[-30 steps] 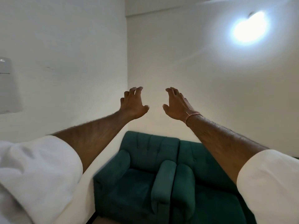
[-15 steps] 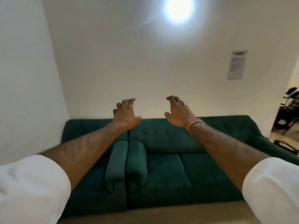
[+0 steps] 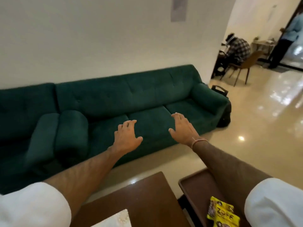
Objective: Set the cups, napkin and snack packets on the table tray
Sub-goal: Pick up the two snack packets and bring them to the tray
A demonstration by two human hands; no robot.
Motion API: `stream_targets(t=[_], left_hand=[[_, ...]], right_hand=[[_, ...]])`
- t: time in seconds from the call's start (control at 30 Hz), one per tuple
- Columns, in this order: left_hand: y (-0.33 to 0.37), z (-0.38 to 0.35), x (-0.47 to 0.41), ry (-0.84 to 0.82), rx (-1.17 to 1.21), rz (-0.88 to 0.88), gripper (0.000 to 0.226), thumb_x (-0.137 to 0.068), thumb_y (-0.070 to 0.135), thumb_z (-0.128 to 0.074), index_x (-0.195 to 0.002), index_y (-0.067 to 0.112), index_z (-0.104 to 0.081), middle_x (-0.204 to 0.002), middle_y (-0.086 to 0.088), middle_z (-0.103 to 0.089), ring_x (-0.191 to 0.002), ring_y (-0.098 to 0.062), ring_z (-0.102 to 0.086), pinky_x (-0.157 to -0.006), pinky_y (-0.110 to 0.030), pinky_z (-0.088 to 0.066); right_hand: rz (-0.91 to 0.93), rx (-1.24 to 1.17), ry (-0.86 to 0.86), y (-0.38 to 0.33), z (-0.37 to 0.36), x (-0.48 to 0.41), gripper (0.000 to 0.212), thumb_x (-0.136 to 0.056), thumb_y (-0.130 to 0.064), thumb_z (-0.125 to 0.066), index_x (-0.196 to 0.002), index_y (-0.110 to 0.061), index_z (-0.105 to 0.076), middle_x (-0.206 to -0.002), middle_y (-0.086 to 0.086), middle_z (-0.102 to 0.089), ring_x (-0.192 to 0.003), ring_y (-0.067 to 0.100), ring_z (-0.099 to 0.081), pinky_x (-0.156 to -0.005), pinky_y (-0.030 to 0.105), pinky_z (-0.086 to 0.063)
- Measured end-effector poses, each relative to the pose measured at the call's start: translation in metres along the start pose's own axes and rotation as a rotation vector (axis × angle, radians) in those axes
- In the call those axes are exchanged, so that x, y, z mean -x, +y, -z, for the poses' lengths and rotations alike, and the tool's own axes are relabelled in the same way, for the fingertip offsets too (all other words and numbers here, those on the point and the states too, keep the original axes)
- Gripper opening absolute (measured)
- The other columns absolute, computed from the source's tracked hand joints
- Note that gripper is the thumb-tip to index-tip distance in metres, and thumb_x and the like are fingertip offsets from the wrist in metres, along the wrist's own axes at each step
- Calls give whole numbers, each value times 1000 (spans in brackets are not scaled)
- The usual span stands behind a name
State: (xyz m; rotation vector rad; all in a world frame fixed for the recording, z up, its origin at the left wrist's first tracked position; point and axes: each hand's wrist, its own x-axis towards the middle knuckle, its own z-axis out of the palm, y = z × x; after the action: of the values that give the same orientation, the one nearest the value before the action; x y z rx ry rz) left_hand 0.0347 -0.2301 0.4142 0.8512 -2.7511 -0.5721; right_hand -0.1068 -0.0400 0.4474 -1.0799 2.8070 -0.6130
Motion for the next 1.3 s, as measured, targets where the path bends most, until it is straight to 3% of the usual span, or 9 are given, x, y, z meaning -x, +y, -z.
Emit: stream_targets(t=[0.33, 0.53, 0.63, 0.73, 0.83, 0.97, 1.1, 1.2, 1.3], left_hand=[[112, -279, 11, -415, -2, -73, 78, -83, 42, -67, -150, 27, -30, -152, -2, -39, -137, -26, -35, -109, -46, -32], [152, -411, 41, -712, 22, -68, 76, -83, 48, -65, -147, 24, -34, -147, -7, -48, -136, -29, -42, -113, -46, -32], [170, -471, 60, -864, 142, 14, 71, -83, 39, -70, -144, 17, -41, -140, -10, -55, -128, -28, -53, -104, -37, -44], [181, -516, 78, -919, 206, 126, 54, -87, 36, -67, -133, 14, -50, -130, -11, -63, -119, -29, -59, -95, -35, -50], [186, -550, 91, -877, 252, 158, 40, -95, 40, -56, -123, 12, -51, -124, -13, -64, -115, -34, -60, -91, -39, -50], [187, -576, 96, -738, 251, 181, 43, -92, 40, -58, -126, 16, -49, -130, -11, -52, -118, -31, -54, -97, -43, -46], [189, -588, 85, -684, 107, -96, 65, -74, 34, -67, -135, 33, -45, -142, 4, -40, -127, -24, -40, -101, -44, -37], [198, -591, 69, -830, 18, -289, 60, -71, 33, -61, -130, 36, -52, -132, 4, -50, -124, -24, -39, -98, -45, -33], [202, -592, 58, -921, -125, -311, 48, -72, 38, -70, -120, 32, -62, -123, -1, -59, -122, -26, -45, -101, -47, -32]], right_hand=[[-345, -20, -211, 269, -109, 64, 64, -89, -25, -60, -146, -9, -36, -151, 14, -38, -132, 35, -46, -106, 43, -43], [-501, -33, -355, 374, -183, 119, 66, -87, -30, -65, -142, -7, -37, -141, 20, -47, -124, 40, -52, -101, 42, -46], [-604, -62, -469, 415, -216, 150, 72, -84, -36, -69, -141, -5, -37, -138, 21, -48, -124, 40, -53, -100, 41, -46], [-720, -95, -537, 442, -242, 183, 79, -78, -53, -72, -136, -10, -41, -134, 16, -50, -121, 36, -53, -99, 42, -48], [-881, -181, -451, 454, -263, 213, 92, -71, -67, -71, -138, -13, -38, -136, 15, -47, -125, 36, -49, -101, 45, -47], [-1076, -470, -297, 450, -290, 251, 92, -69, -55, -82, -132, -10, -32, -135, 15, -55, -120, 33, -58, -100, 45, -50], [-1162, -730, -205, 444, -311, 274, 78, -68, -37, -89, -119, -16, -34, -118, 2, -68, -102, 19, -67, -92, 38, -54], [-1205, -841, -142, 447, -319, 278, 73, -67, -31, -91, -117, -17, -40, -108, -4, -67, -97, 13, -68, -87, 36, -57], [-1237, -925, -114, 449, -321, 283, 59, -70, -24, -89, -115, -15, -52, -104, -3, -72, -94, 16, -71, -80, 34, -59]])
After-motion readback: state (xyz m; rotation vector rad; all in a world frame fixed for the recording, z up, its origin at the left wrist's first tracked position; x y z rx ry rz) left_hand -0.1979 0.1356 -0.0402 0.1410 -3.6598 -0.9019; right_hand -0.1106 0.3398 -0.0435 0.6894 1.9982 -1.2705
